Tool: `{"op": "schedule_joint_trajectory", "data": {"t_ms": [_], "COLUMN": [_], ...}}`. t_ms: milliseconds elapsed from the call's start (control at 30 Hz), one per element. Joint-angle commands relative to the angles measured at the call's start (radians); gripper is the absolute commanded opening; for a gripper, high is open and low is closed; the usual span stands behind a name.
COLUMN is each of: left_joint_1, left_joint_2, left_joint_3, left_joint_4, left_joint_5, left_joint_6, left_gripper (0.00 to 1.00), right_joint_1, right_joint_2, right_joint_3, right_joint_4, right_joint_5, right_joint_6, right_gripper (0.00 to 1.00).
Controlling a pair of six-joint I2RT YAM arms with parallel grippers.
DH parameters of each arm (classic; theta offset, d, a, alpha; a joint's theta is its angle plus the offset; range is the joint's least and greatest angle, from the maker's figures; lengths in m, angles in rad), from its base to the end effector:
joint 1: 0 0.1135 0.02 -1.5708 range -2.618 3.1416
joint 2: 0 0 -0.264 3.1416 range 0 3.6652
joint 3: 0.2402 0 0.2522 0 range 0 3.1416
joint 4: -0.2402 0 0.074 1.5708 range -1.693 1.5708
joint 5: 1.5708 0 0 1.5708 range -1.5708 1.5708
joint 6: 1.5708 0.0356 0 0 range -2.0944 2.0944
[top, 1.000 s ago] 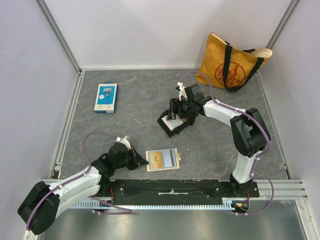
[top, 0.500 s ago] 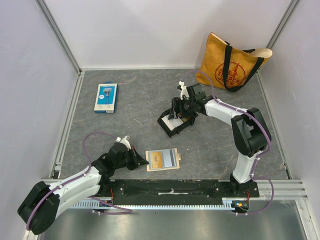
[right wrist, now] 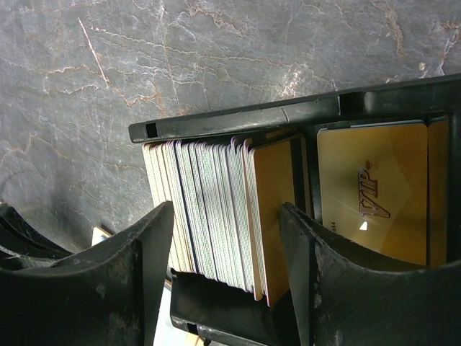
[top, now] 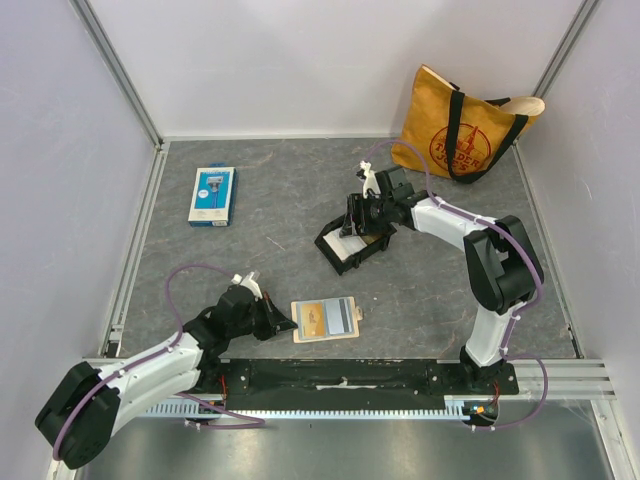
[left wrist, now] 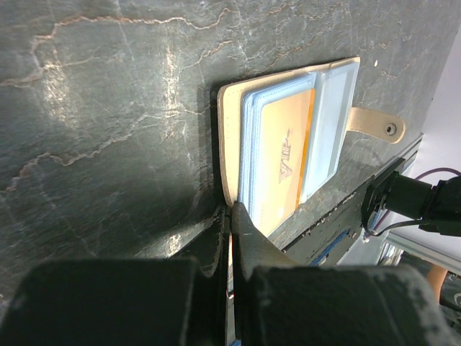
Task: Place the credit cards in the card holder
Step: Pick up the credit card from the storage box.
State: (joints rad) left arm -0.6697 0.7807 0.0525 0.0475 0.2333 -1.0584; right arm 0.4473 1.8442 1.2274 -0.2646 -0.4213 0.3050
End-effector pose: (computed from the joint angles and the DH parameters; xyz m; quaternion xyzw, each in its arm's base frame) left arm 0.1044 -0.0931 0.1127 -0.1240 0.8893 -0.3934 0.1978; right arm 0.3485 0.1833 0.1928 -0.1359 0.9130 0.3044 0.2351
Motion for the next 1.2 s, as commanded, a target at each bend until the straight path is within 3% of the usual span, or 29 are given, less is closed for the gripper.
{"op": "schedule_joint_trajectory", "data": {"t_ms": [0, 500, 933, 1167], "left_joint_1": [-0.001, -0.001, -0.001, -0.002], "left_joint_2": [0.015, 0.028, 0.057, 0.068], "left_joint_3": [-0.026, -0.023, -0.022, -0.019], "left_joint_4": [0.023, 0.032, 0.057, 0.063], "left_joint_5": [-0.015, -0.012, 0.000, 0.001], "left_joint_6": [0.003, 0.001, 0.005, 0.008], "left_gripper": [0.02, 0.02, 0.02, 0.02], "right_joint_1": [-0.004, -0.015, -0.025, -0.041], "right_joint_2": [-0.051, -0.050, -0.046, -0.046], "right_joint_3": [0.023, 0.021, 0.001, 0.006], "right_joint_4": [0.005, 0.007, 0.005, 0.007], "right_joint_5": [-0.019, -0.034, -0.025, -0.025], "right_joint_6": [-0.003, 0.002, 0.005, 0.009], "right_gripper": [0.66, 0.54, 0.36, 0.32]}}
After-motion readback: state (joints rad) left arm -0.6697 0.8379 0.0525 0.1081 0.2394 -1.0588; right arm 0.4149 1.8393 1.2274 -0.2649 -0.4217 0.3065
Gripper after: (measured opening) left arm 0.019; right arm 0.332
